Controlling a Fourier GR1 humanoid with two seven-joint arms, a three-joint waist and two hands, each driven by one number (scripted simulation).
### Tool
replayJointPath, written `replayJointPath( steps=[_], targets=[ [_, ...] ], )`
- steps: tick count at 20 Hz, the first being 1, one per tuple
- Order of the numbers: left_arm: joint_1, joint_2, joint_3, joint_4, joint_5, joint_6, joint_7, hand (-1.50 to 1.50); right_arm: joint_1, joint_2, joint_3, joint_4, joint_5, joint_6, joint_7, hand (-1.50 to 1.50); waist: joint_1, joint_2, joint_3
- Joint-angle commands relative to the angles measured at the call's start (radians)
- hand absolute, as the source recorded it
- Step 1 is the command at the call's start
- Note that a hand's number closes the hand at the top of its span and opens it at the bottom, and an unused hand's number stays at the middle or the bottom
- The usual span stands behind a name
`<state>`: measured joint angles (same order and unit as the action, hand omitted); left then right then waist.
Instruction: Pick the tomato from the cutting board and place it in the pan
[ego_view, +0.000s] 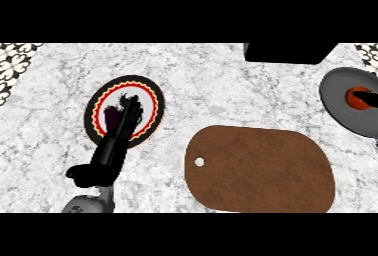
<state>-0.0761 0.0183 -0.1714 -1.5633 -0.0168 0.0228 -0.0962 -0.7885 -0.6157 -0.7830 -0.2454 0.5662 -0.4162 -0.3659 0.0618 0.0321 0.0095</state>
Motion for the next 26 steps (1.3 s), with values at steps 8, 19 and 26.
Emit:
replayJointPath(
  steps=[8,19,26],
  targets=[
    [0.025,0.026,0.047,-0.034,0.037,-0.015,0.005,0.00,0.137,-0.078,-0.170,0.035,-0.222,0.369,-0.236,-1.50,-0.035,-0.019,-0.004],
    [0.089,0.029,0.036,-0.040,0.004,-0.013,-0.025,0.00,0.267,-0.067,-0.094,0.005,-0.260,0.559,-0.377,-1.50,-0.047,-0.027,-0.008],
    [0.117,0.011,0.016,-0.083,0.000,-0.011,0.007,0.00,0.354,-0.059,-0.039,-0.012,-0.291,0.583,-0.434,-1.50,-0.051,-0.030,-0.008]
  ],
)
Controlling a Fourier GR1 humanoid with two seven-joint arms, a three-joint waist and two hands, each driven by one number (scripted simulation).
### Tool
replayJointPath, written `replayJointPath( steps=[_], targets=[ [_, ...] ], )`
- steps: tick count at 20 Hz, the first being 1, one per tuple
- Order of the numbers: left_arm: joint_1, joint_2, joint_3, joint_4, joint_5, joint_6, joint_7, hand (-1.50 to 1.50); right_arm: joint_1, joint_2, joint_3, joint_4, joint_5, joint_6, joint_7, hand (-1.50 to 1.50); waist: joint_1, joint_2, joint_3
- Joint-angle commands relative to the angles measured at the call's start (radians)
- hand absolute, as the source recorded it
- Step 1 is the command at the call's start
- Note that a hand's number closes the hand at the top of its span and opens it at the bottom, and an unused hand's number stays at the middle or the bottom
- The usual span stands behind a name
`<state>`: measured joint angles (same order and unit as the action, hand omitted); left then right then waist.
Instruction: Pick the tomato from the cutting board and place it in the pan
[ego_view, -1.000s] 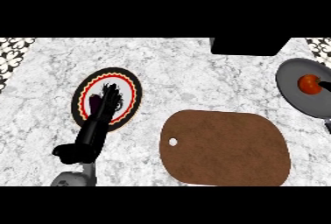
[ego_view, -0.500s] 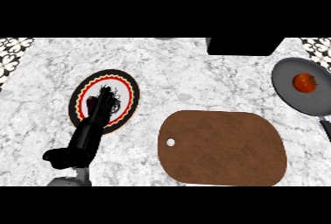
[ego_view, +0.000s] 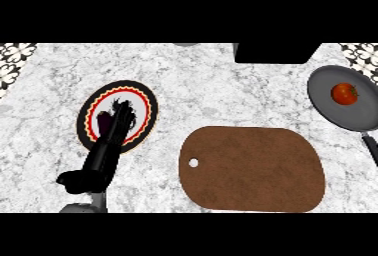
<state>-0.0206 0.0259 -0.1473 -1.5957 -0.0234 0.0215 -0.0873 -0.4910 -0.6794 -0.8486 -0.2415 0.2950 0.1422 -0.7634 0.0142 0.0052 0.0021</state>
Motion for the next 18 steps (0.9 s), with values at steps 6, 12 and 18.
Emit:
replayJointPath(
  steps=[6,12,18],
  targets=[
    [-0.043,-0.008,0.029,0.020,-0.004,0.004,0.014,0.00,0.057,0.017,0.098,-0.052,-0.054,0.002,0.005,-1.50,-0.008,-0.003,-0.001],
    [-0.005,0.018,0.047,0.000,0.022,-0.035,0.025,0.00,0.086,0.011,0.140,-0.052,-0.069,-0.048,0.000,-1.50,-0.006,-0.003,-0.001],
    [0.047,-0.012,0.007,-0.027,-0.008,-0.019,-0.014,0.00,0.064,0.031,0.178,-0.061,-0.081,-0.145,-0.003,-1.50,-0.003,-0.003,-0.001]
  ],
)
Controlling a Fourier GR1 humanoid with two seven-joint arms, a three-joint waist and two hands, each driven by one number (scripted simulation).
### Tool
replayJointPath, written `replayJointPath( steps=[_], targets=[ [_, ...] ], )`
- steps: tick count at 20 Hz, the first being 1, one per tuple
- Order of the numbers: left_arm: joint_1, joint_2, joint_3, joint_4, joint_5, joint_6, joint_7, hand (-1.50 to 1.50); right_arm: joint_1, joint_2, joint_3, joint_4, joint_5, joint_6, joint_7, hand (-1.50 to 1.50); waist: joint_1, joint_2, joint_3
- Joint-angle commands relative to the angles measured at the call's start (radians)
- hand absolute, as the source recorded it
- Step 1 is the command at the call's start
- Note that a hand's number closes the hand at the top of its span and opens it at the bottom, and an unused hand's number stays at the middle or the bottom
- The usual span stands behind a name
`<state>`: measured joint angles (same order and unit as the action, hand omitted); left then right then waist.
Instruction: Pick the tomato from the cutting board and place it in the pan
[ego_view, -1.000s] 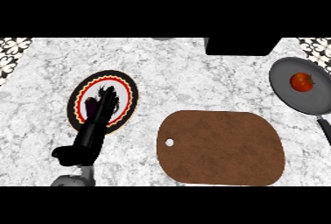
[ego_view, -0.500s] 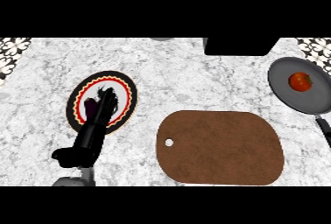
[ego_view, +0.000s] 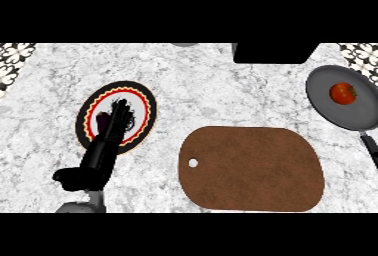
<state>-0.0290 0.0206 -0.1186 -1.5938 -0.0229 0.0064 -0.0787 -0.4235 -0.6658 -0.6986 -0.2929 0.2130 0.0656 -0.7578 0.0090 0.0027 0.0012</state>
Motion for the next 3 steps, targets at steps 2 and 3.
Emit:
replayJointPath(
  steps=[2,3],
  targets=[
    [0.046,-0.011,-0.010,0.035,-0.019,0.003,-0.064,0.00,0.037,0.031,0.053,-0.077,-0.015,-0.067,0.006,-1.50,-0.006,-0.003,-0.001],
    [-0.022,0.033,0.059,0.045,0.038,-0.041,-0.038,0.00,0.041,0.008,0.049,-0.052,-0.002,-0.095,0.000,-1.50,-0.005,-0.001,-0.001]
  ],
)
